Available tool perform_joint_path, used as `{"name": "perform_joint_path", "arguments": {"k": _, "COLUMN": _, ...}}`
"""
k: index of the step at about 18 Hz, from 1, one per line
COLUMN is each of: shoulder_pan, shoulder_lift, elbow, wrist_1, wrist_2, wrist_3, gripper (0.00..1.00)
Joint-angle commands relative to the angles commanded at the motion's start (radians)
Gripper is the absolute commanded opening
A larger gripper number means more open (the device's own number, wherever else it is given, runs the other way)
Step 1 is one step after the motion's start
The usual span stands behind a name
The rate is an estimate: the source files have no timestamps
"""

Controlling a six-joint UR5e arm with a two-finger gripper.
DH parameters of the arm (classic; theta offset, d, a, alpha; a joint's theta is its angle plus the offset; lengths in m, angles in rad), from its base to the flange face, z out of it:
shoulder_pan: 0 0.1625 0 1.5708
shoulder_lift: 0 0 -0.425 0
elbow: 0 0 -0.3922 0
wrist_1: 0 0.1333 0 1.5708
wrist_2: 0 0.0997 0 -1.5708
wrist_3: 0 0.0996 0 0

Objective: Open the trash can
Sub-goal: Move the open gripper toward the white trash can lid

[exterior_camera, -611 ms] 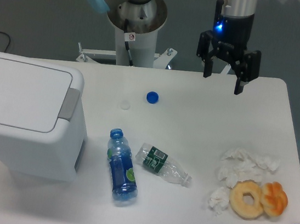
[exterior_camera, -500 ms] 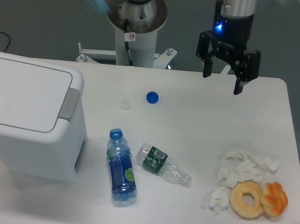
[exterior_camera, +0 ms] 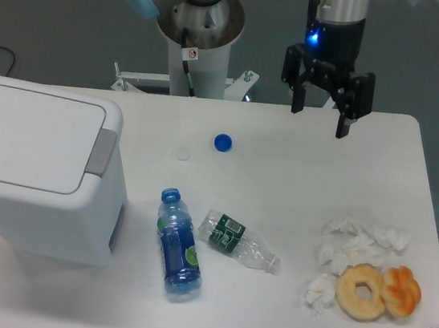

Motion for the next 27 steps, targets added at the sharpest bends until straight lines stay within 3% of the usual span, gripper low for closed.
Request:
{"name": "perform_joint_path", "arguments": {"k": 8, "shoulder_pan": -0.037, "shoulder_lift": 0.000, "elbow": 0.008, "wrist_1": -0.002, "wrist_2": 0.000, "wrist_3": -0.084, "gripper": 1.00}}
{"name": "perform_joint_path", "arguments": {"k": 14, "shoulder_pan": -0.061, "shoulder_lift": 0.000, "elbow": 0.021, "wrist_1": 0.014, "wrist_2": -0.130, "wrist_3": -0.345, "gripper": 1.00}}
{"name": "perform_joint_path", "arguments": {"k": 27, "shoulder_pan": -0.161, "shoulder_lift": -0.034, "elbow": 0.084, "wrist_1": 0.020, "wrist_2": -0.201, "wrist_3": -0.682, "gripper": 1.00}}
